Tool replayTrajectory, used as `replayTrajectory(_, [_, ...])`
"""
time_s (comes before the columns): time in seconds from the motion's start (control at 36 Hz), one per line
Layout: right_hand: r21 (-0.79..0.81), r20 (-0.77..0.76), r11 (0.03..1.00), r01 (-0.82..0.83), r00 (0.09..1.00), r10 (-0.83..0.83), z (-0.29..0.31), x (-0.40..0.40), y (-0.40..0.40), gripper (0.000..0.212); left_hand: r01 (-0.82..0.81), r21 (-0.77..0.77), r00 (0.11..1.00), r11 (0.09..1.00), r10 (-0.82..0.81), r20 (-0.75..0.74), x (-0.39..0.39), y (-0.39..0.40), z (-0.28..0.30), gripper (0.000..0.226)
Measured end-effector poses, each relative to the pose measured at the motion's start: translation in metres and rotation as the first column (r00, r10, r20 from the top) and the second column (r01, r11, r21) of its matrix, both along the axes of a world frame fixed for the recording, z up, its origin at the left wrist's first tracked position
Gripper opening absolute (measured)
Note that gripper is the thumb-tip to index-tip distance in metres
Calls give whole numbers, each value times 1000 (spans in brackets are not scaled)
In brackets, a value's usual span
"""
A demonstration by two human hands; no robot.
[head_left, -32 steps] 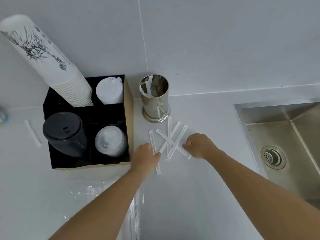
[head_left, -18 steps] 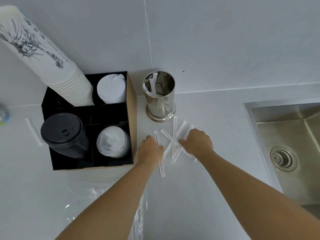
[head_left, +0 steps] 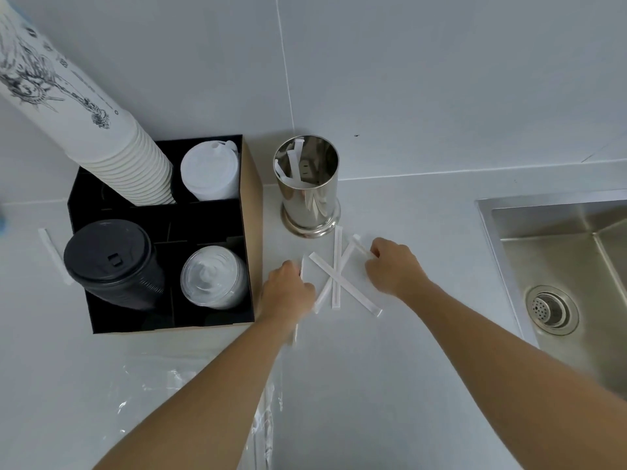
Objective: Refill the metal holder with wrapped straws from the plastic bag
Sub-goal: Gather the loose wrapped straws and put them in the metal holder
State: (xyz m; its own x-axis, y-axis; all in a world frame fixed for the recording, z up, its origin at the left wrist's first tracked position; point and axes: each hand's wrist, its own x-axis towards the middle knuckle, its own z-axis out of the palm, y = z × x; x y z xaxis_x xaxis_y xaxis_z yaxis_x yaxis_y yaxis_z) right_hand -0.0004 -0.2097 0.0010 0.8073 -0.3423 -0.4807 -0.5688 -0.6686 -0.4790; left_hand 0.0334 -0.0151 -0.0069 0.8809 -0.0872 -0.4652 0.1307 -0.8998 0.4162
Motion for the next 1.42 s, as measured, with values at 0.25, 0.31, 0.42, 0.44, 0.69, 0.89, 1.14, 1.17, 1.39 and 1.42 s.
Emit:
replayTrajectory(0.25, [-293, 64, 818, -495, 843, 534, 3, 14, -11, 27, -235, -263, 972, 936, 219, -88, 15, -7, 0, 6])
replayTrajectory(0.31, [-280, 66, 801, -530, 821, 566, 2, 19, -11, 37, -306, -324, 949, 895, 262, -172, 20, -10, -1, 11])
replayTrajectory(0.42, [-320, 19, 671, -669, 703, 711, -4, 23, -10, 56, -352, -388, 933, 852, 284, -223, 27, -14, -3, 18])
replayTrajectory(0.44, [-334, -6, 624, -706, 664, 748, -6, 23, -9, 58, -359, -396, 930, 845, 289, -227, 29, -15, -4, 18])
replayTrajectory(0.69, [-416, -37, 504, -757, 568, 822, -11, 29, -11, 38, -316, -378, 938, 870, 228, -260, 35, -18, -12, 8])
replayTrajectory(0.89, [-417, -96, 472, -776, 554, 827, -8, 26, -18, 20, -445, -459, 884, 769, 296, -362, 32, -16, -8, 10])
replayTrajectory(1.14, [-403, -160, 495, -770, 592, 790, -8, 17, -23, 18, -589, -590, 808, 552, 383, -449, 24, -11, -7, 11])
replayTrajectory(1.17, [-387, -166, 518, -763, 610, 775, -7, 16, -24, 17, -599, -603, 801, 527, 384, -459, 22, -11, -5, 13])
replayTrajectory(1.39, [-284, -205, 712, -642, 766, 609, -7, 4, -32, 12, -661, -627, 747, 414, 448, -492, 18, -17, 1, 4])
replayTrajectory(1.42, [-278, -207, 727, -628, 778, 593, -7, 2, -32, 13, -663, -618, 743, 422, 466, -480, 18, -17, 1, 6])
